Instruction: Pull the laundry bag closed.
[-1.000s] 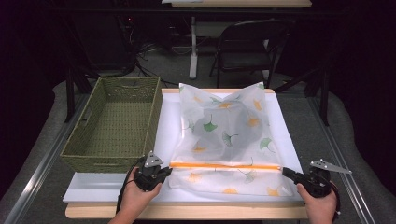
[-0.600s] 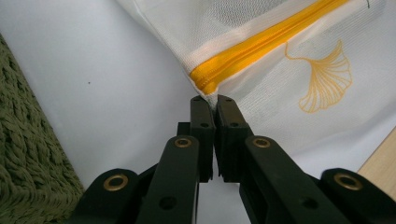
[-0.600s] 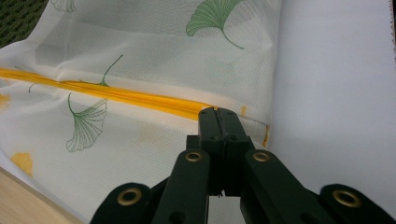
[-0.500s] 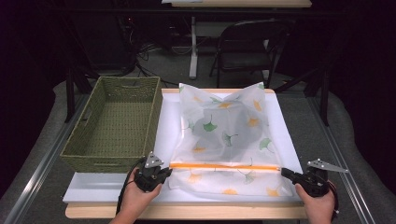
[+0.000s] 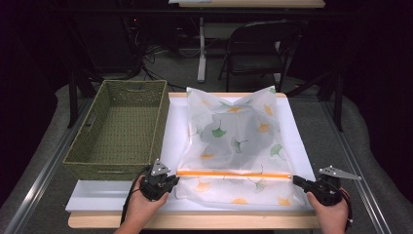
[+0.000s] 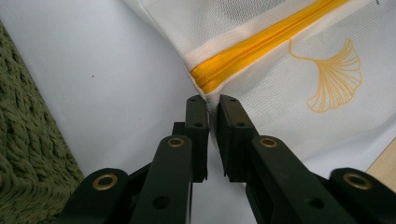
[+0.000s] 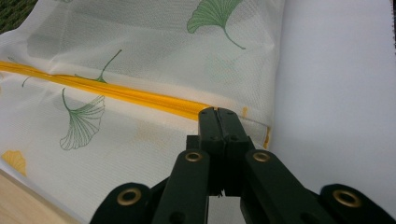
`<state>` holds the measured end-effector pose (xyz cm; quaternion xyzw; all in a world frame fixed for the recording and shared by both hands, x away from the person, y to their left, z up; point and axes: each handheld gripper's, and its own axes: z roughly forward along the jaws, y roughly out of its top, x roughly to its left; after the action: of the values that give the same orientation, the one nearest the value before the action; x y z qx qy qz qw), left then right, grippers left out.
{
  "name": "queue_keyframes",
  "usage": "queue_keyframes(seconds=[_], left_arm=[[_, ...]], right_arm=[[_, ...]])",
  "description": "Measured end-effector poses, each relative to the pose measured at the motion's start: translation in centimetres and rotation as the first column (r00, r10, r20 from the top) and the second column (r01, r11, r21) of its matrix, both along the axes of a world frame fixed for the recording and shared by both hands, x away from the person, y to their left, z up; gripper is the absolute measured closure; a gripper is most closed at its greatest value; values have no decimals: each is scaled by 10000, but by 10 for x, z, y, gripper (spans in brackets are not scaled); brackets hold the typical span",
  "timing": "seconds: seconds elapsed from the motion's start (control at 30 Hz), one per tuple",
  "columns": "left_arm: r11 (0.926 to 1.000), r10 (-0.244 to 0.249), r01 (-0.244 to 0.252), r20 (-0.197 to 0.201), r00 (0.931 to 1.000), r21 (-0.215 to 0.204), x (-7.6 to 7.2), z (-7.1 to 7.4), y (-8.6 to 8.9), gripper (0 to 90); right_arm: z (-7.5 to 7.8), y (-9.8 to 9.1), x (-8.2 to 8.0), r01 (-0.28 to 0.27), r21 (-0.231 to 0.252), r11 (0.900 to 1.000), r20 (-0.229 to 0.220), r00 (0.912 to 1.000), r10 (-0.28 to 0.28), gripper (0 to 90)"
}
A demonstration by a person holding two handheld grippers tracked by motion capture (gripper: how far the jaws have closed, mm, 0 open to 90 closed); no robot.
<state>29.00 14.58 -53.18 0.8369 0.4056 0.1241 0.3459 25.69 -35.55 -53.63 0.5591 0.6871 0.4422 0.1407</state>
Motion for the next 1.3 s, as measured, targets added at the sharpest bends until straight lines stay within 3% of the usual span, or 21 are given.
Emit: queue_keyframes(seconds=[0.33,0.53,0.77,1.03,1.17,1.3], left_arm=[[9998,156,-155,78,9998,-120,-4,3,8,791],[9991,129,-124,117,9998,-411,-6,4,14,674],[9994,-21,27,159,9999,-358,-12,9,19,572],[9987,151,-142,175,9997,-480,-16,13,30,525],[9972,293,-276,239,9993,-691,-20,17,39,520],[9979,338,-323,262,9991,-557,-22,17,47,517]], right_arm=[[-1,2,1,-40,-47,10000,-151,9999,39,900],[-3,1,2,-68,-33,10000,-257,9996,67,899],[-4,0,2,-25,35,10000,-278,9996,26,896],[0,3,-1,192,-368,9991,44,9998,-191,762],[6,9,-3,140,-629,9979,420,9991,-114,696],[11,18,-5,-109,-658,9978,673,9976,154,667]])
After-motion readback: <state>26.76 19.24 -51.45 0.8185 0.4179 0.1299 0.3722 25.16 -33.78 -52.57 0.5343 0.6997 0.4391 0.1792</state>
